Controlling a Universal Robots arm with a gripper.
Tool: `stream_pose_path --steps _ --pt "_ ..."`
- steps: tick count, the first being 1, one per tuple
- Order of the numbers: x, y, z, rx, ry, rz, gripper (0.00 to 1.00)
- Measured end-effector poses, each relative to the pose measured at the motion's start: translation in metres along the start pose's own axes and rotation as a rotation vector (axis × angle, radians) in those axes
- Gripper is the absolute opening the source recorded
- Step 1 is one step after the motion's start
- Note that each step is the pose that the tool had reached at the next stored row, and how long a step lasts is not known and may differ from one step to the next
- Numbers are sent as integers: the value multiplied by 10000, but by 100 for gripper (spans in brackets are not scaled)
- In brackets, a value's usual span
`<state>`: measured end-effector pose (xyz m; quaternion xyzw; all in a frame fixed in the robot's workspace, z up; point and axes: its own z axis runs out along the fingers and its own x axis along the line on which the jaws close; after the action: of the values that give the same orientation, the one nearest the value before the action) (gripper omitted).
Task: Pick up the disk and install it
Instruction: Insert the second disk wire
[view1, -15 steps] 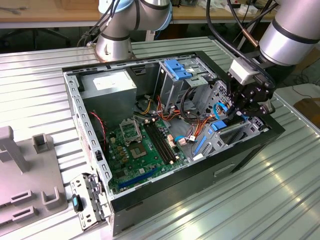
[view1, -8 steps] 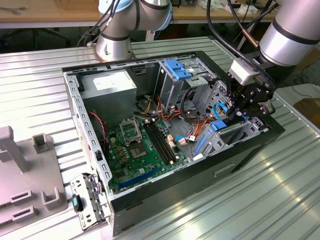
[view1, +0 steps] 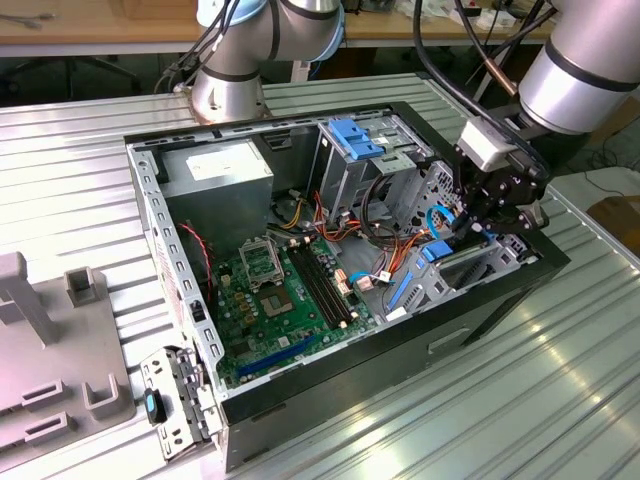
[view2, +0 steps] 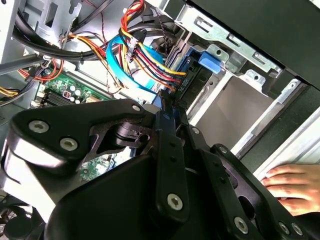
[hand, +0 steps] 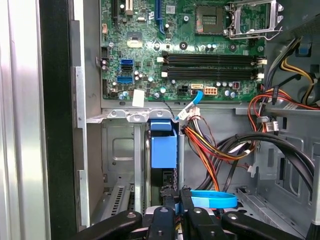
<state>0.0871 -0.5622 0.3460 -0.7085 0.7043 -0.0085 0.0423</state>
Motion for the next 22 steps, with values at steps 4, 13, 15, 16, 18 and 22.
stream_pose_path --steps 4,13,15,16,18,22 --pt "-1 -5 -46 -5 12 0 16" --pt "59 -10 -43 -27 -427 32 16" --pt "78 -10 -44 -29 -449 34 16" --pt "88 -10 -44 -30 -450 34 16" --pt "108 -10 -45 -30 -450 35 16" --pt "116 -8 -22 -31 -449 34 16"
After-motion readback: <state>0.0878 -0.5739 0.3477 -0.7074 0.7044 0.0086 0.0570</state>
